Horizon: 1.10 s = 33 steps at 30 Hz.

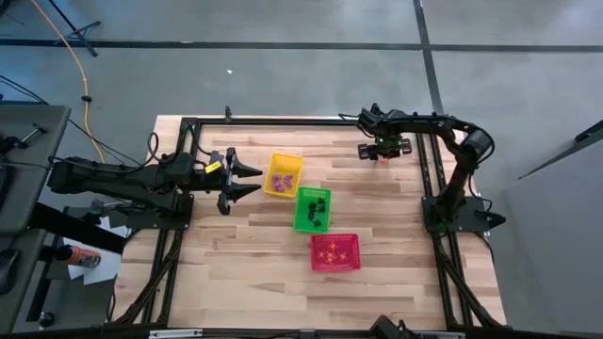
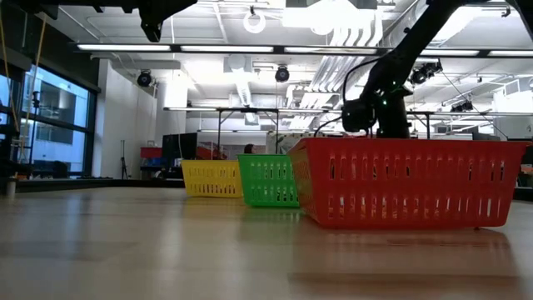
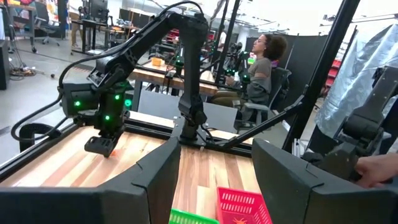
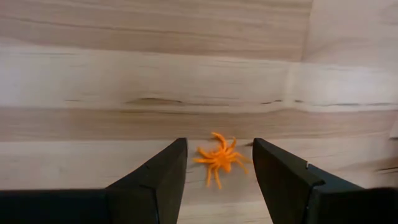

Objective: Sort Halloween decoration

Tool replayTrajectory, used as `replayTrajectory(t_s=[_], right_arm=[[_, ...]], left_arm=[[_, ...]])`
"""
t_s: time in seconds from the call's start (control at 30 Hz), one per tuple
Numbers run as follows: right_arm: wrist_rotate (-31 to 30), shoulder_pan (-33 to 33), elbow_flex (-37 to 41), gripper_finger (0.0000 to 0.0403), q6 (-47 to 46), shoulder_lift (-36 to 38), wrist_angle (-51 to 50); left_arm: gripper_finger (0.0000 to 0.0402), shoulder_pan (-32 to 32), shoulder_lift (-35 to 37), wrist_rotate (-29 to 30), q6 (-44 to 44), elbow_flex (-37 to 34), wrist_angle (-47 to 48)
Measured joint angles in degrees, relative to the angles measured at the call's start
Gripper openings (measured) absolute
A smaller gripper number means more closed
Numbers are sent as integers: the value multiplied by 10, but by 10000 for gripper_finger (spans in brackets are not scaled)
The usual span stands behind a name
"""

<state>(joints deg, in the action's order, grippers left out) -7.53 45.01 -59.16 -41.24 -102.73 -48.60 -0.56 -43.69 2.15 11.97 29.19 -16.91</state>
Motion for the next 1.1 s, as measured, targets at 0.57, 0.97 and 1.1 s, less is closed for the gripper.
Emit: replayTrajectory(t_s=[0.57, 0.97, 1.1], right_arm=[[21, -3, -1, 24, 28, -11, 9], [18, -42, 3, 2, 73, 87, 11], [25, -68, 3, 1, 124, 160, 25]], left_arm=[[188, 0, 0, 0, 0, 0, 2], [188, 0, 0, 0, 0, 0, 3], [188, 0, 0, 0, 0, 0, 3]])
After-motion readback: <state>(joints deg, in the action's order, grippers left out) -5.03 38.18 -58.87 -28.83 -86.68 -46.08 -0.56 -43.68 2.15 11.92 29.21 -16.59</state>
